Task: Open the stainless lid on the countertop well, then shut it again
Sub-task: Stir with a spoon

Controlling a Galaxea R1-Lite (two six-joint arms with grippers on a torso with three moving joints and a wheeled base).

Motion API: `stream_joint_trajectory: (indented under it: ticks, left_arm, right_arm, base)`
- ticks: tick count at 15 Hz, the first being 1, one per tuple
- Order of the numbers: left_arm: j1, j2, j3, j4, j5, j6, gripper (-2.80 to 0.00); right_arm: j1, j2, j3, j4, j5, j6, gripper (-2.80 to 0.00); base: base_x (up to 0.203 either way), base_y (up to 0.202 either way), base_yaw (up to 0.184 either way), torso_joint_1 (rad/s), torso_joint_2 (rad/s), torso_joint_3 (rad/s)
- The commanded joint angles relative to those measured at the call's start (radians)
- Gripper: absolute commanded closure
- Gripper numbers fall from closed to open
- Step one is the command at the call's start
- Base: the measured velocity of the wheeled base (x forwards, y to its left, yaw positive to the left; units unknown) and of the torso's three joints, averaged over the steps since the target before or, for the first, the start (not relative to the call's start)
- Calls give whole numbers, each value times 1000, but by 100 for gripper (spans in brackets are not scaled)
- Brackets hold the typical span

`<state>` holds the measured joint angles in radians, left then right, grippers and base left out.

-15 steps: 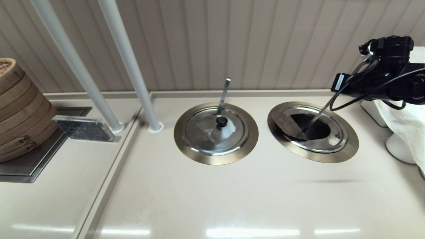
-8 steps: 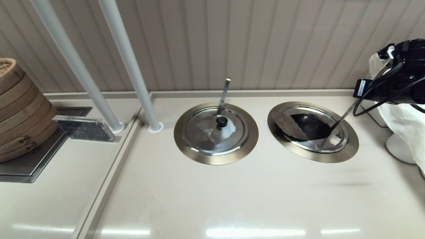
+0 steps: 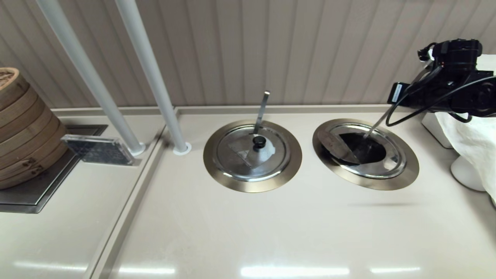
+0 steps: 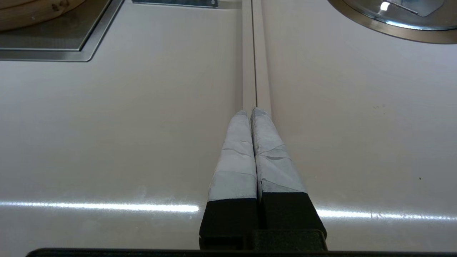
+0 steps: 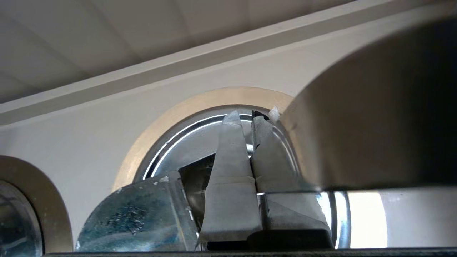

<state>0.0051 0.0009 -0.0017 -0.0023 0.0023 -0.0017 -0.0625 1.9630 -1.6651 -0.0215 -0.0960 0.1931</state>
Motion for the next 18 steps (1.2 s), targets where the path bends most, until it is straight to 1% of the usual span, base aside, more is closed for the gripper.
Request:
stream_joint_trajectory:
  ticks: [1, 4, 7, 9, 11, 14, 18]
  left_arm:
    - [1, 1, 0, 0, 1, 0, 0]
    - [1, 1, 0, -1, 1, 0, 0]
    - [1, 1, 0, -1, 1, 0, 0]
    - [1, 1, 0, -1, 1, 0, 0]
    - [1, 1, 0, -1, 1, 0, 0]
    - [1, 1, 0, -1, 1, 0, 0]
    - [1, 1, 0, -1, 1, 0, 0]
  right_arm:
    - [45, 33, -31, 0, -17, 6, 0]
    - [51, 0, 6, 8, -21, 12, 0]
    - [2, -60, 84, 9, -16, 7, 0]
    - [-36, -64, 91, 9, -11, 2, 0]
    - [-54, -49, 90, 9, -10, -1, 0]
    - [-38, -1, 73, 1, -11, 0, 0]
    - [42, 76, -26, 4, -21, 9, 0]
  base:
    - [0, 0, 0, 0, 0, 0]
    - [0, 0, 0, 0, 0, 0]
    - [0, 0, 0, 0, 0, 0]
    - [0, 0, 0, 0, 0, 0]
    - [0, 0, 0, 0, 0, 0]
    - [0, 0, 0, 0, 0, 0]
    - [0, 0, 0, 0, 0, 0]
